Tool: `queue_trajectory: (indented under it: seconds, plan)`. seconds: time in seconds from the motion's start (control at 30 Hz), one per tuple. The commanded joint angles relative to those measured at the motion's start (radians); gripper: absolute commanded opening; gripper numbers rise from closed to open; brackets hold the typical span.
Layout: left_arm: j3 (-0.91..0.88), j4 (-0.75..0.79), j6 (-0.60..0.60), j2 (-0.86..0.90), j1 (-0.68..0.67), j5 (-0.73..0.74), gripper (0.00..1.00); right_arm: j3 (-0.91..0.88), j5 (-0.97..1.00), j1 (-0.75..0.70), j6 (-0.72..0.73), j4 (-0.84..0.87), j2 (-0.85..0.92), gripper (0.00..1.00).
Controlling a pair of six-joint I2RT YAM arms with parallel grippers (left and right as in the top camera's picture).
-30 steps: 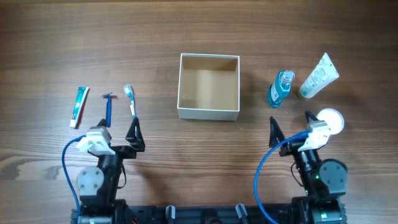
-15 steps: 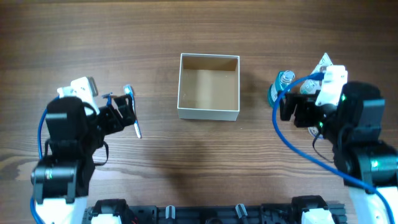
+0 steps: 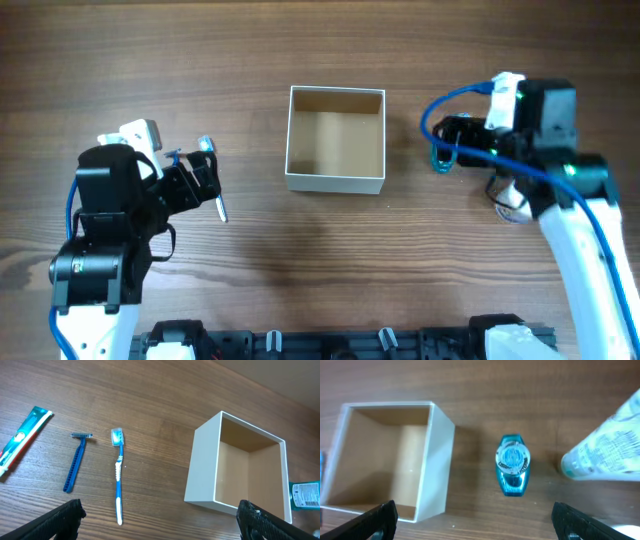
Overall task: Pack container
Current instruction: 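Reach the right gripper to the blue mouthwash bottle and grasp it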
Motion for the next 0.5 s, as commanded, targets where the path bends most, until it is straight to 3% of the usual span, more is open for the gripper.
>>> queue_trajectory:
  seconds: [0.0, 0.47]
  plan:
    - [0.021, -0.004, -0.006, 0.021, -0.005, 0.019, 1.00, 0.018, 0.034, 0.002, 0.022, 0.029, 0.089, 1.00]
    - [0.021, -0.015, -0.006, 0.055, -0.005, 0.019, 1.00, 0.018, 0.108, 0.002, 0.003, 0.155, 0.353, 1.00]
